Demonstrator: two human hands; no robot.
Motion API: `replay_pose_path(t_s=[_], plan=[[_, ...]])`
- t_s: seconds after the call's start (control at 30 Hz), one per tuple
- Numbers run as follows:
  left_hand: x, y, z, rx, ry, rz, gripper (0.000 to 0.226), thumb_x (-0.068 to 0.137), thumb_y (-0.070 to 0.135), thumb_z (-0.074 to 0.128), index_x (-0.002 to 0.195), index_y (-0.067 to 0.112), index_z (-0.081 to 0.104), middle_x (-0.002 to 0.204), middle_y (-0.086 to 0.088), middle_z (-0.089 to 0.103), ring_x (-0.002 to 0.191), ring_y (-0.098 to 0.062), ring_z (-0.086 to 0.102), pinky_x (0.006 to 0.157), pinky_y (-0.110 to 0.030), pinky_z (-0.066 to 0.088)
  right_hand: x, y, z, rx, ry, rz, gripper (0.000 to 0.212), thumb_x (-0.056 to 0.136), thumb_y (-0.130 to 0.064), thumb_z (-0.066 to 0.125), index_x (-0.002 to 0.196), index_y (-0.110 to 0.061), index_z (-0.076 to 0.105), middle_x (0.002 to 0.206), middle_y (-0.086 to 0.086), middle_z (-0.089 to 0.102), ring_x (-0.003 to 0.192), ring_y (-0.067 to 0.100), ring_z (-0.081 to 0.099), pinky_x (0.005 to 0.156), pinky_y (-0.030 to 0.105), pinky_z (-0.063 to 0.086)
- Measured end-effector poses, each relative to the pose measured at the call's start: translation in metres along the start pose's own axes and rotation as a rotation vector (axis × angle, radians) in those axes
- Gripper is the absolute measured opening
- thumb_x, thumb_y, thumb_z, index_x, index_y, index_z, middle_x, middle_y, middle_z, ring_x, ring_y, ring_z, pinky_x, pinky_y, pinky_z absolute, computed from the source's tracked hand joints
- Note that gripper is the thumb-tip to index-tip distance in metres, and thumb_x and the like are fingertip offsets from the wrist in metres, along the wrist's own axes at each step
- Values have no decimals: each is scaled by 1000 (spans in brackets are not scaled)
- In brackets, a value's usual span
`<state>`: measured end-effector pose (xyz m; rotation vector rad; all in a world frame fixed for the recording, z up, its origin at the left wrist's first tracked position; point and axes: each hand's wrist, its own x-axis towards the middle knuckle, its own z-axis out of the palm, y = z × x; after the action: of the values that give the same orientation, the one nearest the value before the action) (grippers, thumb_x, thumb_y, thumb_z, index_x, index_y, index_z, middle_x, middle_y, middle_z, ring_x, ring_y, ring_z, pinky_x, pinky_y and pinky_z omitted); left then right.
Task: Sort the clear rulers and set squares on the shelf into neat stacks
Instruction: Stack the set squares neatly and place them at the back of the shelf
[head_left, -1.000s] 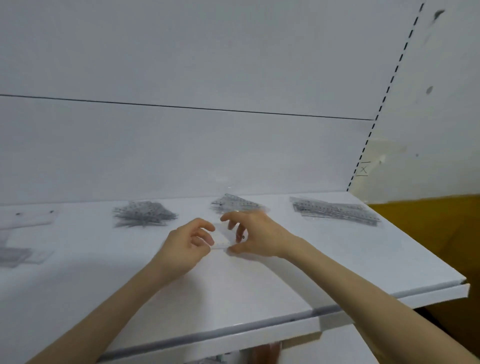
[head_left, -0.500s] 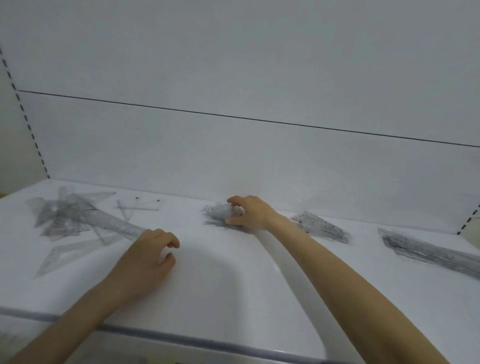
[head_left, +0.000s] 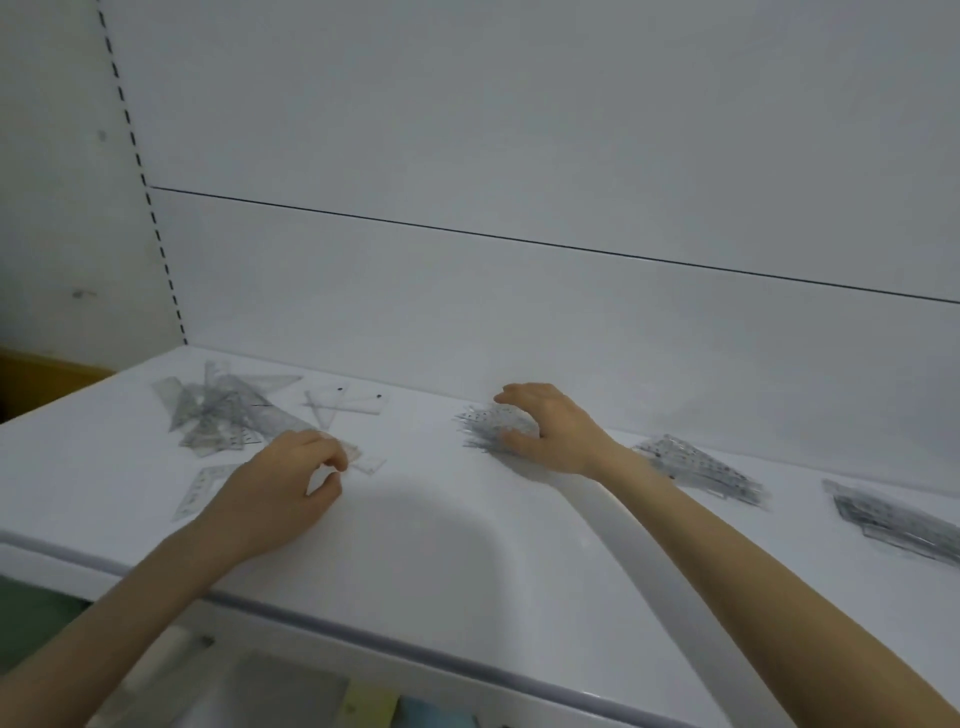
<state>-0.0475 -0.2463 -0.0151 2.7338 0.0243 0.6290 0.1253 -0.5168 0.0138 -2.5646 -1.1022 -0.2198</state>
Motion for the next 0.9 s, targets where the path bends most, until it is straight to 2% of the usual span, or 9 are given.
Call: replay_pose_path(t_s=[0.1,0.27,0.33,0.4,0.47,0.63,0.8,0.83,0.9], plan=[[-3,-13,-11,32,-16,-9,10,91,17,56,97,19,64,96,9,55,94,-11,48,78,-27,39,-7,-25,3,19,19,-60,44,90,-26,64,131,-15,57,140,3,51,134,23,39,104,23,26],[-10,-49,-30,69,-31,-51,13,93,20,53,100,19,63,101,5,59,94,-12,50,78,-28,40,-8,-78,17,-21,-19,-119,41,91,-30,62,130,-17,57,139,0,51,131,20,40,99,18,24],[-12,-69,-36,50,-32,-59,13,93,22,53,100,21,63,101,7,60,94,-12,50,78,-29,42,3,-98,28,-12,-42,-126,40,91,-31,62,128,-18,58,137,-1,54,131,20,40,104,23,28],[-13,-90,-44,37,-40,-60,13,92,23,53,100,21,64,100,9,58,93,-10,49,80,-29,44,16,-117,41,-14,-61,-101,38,92,-32,60,127,-20,59,136,-5,55,130,17,41,104,28,34],[-14,-113,-54,26,-52,-57,13,92,22,54,99,21,64,99,9,58,93,-10,50,81,-29,45,33,-139,52,-27,-68,-61,36,93,-31,58,127,-20,60,134,-7,57,127,15,44,98,24,34],[-5,-171,-79,-33,-63,-28,11,91,17,57,97,19,65,97,5,61,94,-14,54,83,-32,46,72,-185,80,-40,-96,114,39,94,-39,55,128,-21,58,134,-2,57,126,22,46,100,36,40],[16,-215,-82,-65,-123,18,10,90,17,57,97,23,62,101,2,62,98,-18,55,84,-34,46,93,-213,101,-32,-93,245,42,93,-44,50,128,-22,57,131,3,58,125,24,47,98,38,43],[22,-221,-80,-77,-119,22,13,90,18,57,102,21,62,106,0,62,103,-20,55,87,-35,45,97,-218,104,-32,-92,256,42,93,-45,49,126,-21,58,129,3,60,122,25,49,95,37,44],[35,-230,-73,-55,-131,12,35,92,24,56,125,13,55,128,-6,55,119,-22,47,99,-36,39,107,-227,108,-22,-82,273,44,90,-48,46,121,-20,61,122,5,63,116,27,53,88,34,44]])
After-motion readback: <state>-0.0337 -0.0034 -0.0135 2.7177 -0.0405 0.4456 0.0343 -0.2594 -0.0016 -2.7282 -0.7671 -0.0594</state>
